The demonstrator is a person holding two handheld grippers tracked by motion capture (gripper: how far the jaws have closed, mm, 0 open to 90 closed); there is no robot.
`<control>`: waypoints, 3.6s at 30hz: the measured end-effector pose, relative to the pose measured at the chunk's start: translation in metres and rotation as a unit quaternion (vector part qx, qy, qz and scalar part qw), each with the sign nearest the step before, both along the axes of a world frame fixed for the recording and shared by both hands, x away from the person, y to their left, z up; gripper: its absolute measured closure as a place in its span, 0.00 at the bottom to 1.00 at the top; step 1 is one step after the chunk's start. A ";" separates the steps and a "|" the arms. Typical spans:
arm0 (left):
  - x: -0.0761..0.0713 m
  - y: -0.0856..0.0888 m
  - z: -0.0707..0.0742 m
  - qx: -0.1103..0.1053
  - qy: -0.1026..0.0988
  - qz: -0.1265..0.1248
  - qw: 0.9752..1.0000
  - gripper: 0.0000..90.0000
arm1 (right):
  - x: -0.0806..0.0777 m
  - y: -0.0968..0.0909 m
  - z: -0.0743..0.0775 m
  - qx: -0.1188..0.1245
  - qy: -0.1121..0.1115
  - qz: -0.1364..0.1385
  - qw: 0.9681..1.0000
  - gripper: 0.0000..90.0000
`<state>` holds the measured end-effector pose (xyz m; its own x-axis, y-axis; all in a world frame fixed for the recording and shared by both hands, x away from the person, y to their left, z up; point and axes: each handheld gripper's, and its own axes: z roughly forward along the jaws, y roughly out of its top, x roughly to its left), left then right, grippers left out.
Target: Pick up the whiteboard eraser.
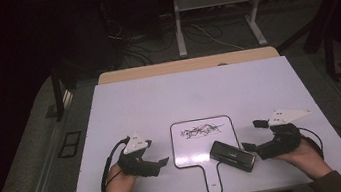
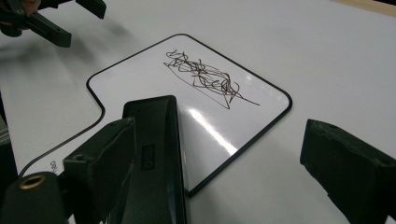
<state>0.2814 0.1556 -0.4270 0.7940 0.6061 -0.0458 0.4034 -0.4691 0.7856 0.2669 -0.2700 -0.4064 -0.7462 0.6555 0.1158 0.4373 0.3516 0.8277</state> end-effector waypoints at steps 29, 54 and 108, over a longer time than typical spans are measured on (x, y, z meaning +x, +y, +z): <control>0.001 0.002 -0.004 -0.009 0.003 -0.006 1.000 0.16 | 0.020 0.035 0.005 -0.018 0.010 0.040 0.999 0.15; 0.002 0.004 -0.005 0.004 0.000 -0.013 1.000 0.16 | 0.010 0.049 -0.007 -0.094 0.063 0.069 0.991 0.15; 0.002 0.001 -0.007 0.007 0.008 -0.014 1.000 0.16 | 0.001 0.076 -0.023 -0.209 0.086 0.089 0.970 0.42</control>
